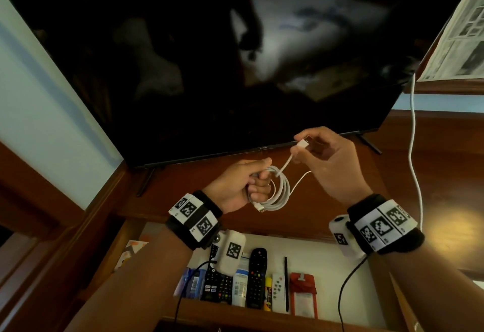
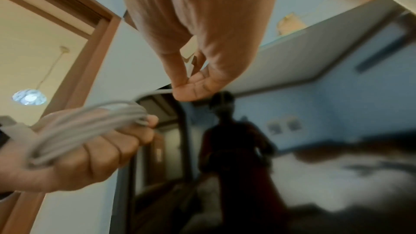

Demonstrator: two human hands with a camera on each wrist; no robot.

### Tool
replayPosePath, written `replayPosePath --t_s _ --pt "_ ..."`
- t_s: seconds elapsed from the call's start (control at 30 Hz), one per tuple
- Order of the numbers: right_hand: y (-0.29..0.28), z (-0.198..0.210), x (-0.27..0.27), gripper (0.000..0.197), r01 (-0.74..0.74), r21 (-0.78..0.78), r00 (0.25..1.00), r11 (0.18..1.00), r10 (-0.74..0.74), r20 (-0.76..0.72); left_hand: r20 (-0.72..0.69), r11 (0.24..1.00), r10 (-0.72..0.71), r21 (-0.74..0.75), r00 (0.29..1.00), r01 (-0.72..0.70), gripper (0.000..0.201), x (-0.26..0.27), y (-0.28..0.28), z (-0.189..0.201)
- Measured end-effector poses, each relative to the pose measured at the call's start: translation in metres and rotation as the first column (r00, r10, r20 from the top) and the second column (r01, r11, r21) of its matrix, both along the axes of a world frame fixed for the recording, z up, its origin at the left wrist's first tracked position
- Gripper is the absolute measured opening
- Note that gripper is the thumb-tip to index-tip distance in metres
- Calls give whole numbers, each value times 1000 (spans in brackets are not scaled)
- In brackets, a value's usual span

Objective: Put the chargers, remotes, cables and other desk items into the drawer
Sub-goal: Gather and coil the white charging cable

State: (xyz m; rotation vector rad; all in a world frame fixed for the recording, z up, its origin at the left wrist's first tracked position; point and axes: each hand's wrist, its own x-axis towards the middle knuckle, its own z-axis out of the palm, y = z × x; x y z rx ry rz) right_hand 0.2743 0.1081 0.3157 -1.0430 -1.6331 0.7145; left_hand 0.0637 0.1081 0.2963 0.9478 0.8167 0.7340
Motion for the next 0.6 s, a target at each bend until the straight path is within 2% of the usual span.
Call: replayPosePath --t_s 0.07,0.17,0.3,0.4,0.5,0.53,0.6 --pt "2 -4 3 30 -42 15 996 999 43 -79 67 999 -38 6 997 38 41 0 -1 9" --pt "2 -10 -1 24 -99 45 983 994 105 -152 168 997 -80 27 983 77 43 2 -2 21" --pt "-3 -17 -9 29 -157 34 980 987 160 -120 255 994 -98 61 962 86 44 1 0 31" --pt "-3 -27 -14 26 -103 60 994 993 106 -39 154 988 -93 133 984 73 43 5 0 36" --pt "2 -30 -16 29 -26 -13 1000 1000 26 16 11 980 -33 196 999 30 43 12 -2 41" --pt "2 -28 -16 31 -25 -39 1000 999 26 18 -26 975 -15 219 1000 20 42 14 -2 42" --pt "0 -23 -17 27 -95 -94 992 991 86 -90 -112 960 25 281 993 8 42 16 -2 44"
